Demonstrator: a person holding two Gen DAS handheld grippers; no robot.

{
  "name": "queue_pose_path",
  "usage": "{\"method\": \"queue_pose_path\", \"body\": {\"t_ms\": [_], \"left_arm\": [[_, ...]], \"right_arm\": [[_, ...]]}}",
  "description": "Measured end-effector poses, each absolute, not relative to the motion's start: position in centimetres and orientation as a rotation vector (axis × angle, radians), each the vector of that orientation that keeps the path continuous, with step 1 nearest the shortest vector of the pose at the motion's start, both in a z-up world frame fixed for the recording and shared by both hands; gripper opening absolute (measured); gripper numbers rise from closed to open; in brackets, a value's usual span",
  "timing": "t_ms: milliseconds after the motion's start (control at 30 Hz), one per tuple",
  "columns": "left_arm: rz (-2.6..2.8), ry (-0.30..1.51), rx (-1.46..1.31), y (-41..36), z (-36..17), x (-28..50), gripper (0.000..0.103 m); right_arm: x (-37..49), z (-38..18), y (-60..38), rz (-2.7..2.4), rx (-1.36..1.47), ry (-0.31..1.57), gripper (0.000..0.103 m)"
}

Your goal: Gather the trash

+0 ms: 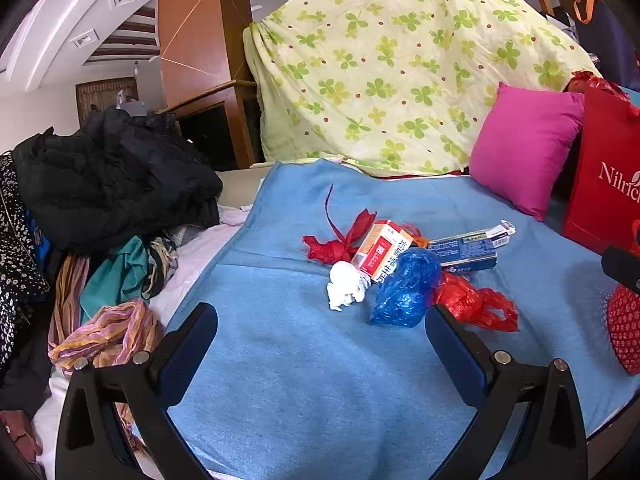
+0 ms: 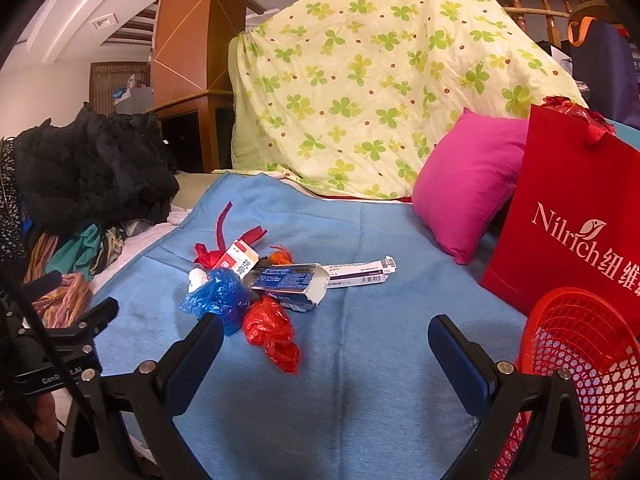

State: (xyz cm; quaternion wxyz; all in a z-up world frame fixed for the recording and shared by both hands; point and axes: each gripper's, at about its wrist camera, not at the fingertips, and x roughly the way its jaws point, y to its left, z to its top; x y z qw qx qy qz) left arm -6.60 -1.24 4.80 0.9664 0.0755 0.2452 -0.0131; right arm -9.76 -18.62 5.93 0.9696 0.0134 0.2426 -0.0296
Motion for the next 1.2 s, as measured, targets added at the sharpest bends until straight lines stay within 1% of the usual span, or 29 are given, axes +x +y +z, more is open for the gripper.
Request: {"method": "queue_pose_path", "body": {"t_ms": [533,900,1033,1200], "left_arm": [[-0.003,0.502,0.190,-2.0,3.6,-5.9,0.103],[-0.004,0.515,0.153,-1.7,3.6,-4.7,0.103],[-0.033,0.574,0.133,-1.7,2.8,-2.2,0.103],[-0.089,0.635,0.111,-2.6,2.0,0.9,0.103]], "right_arm": [[-9.8,5.9,-19.3,-0.077,0.031,0.500,0.103],[-8.4,5.4,-19.2,-0.038,0.064,0.535,0.103],[-5.8,4.9,-19.5,0.021,0.136,0.579,0.103],[-0.7,2.9,-21.5,0.088,0.333,0.675,0.103]]}}
